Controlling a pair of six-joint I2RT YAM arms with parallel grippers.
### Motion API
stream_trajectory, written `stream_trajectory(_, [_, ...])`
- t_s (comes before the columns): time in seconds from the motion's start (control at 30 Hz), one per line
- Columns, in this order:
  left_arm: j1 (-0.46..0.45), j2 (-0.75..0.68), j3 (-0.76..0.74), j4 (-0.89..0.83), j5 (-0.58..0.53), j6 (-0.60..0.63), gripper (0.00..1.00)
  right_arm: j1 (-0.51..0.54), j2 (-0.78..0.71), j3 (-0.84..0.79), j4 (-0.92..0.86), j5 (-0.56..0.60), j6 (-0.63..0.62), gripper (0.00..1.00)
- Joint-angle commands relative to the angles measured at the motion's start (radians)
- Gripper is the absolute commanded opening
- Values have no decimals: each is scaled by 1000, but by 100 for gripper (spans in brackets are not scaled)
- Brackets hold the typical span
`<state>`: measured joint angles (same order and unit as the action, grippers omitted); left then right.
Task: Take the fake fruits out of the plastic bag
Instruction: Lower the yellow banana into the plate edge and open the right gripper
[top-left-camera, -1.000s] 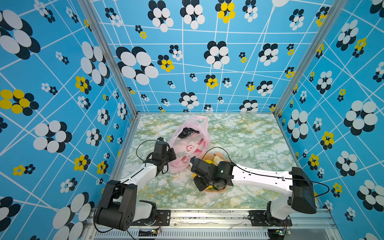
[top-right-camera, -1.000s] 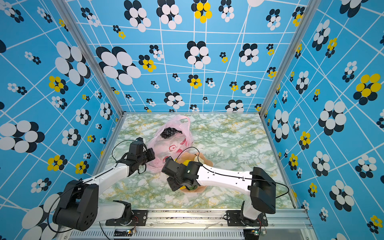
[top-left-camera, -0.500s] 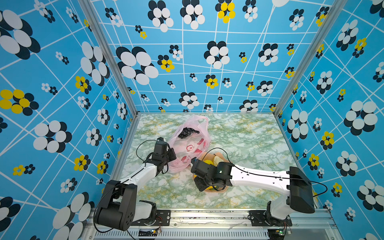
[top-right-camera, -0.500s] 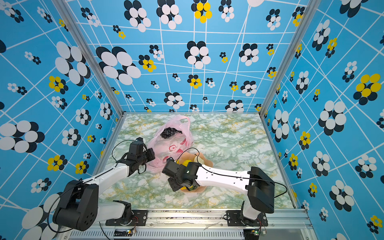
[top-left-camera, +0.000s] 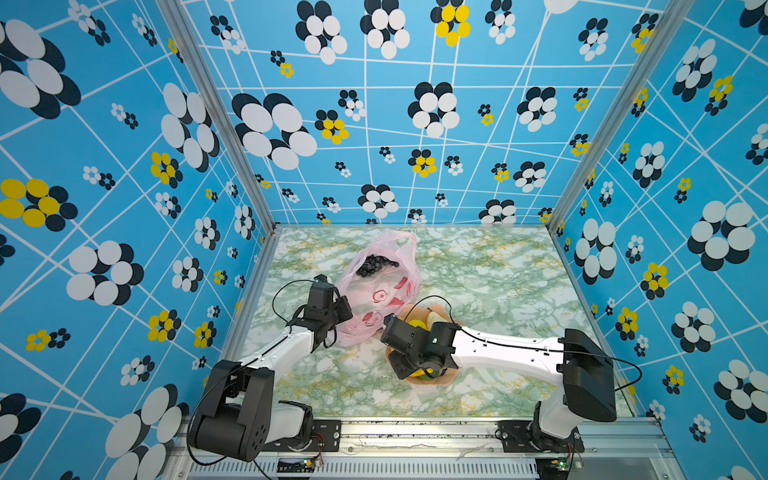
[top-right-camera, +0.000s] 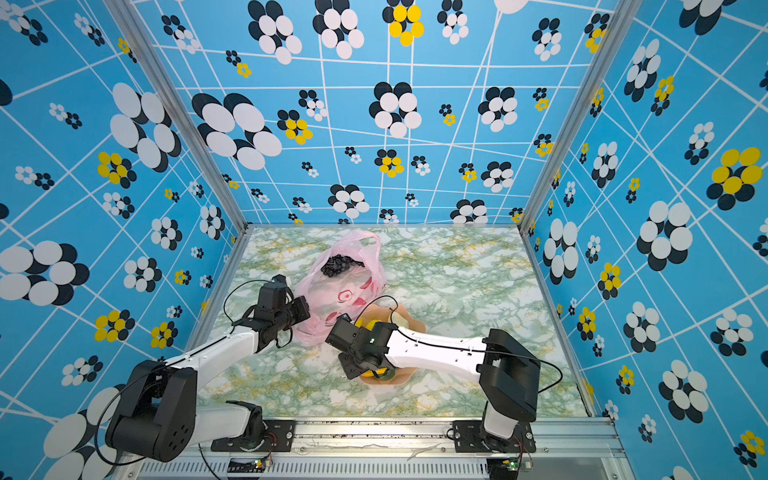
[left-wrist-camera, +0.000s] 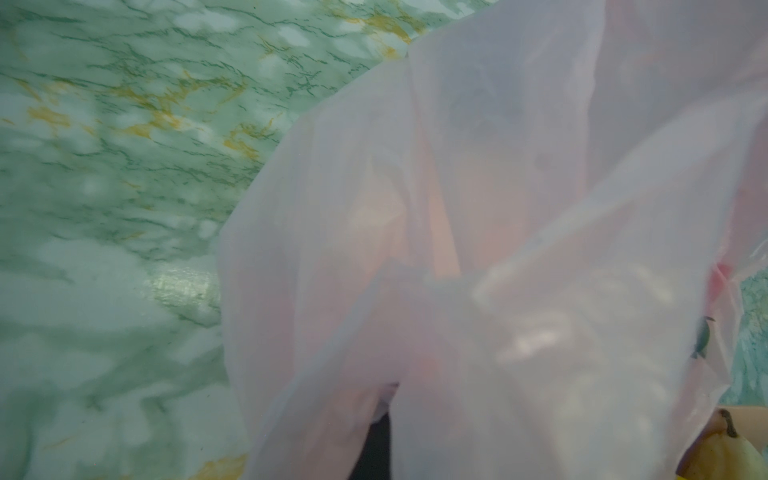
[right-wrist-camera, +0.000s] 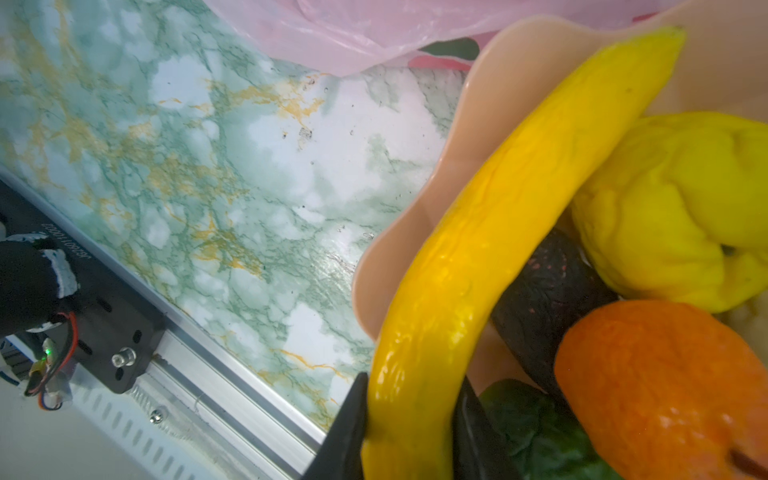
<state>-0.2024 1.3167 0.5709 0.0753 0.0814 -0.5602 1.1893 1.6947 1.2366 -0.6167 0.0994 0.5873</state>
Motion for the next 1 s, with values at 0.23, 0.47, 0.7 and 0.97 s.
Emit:
stream_trajectory(0.23, [11,-1,18,3,1,15,0,-12,36,-2,5,36,-6,31])
stream_trajectory(0.47, [12,-4,17,1,5,16,0,-14,52,6,3,49,-1,32])
stream_trajectory(0.7, [13,5,19,6,7,16,0,-15,46,1,3,49,7,41])
stream_trajectory(0.97, [13,3,17,3,3,17,0,-14,28,0,-1,38,10,47])
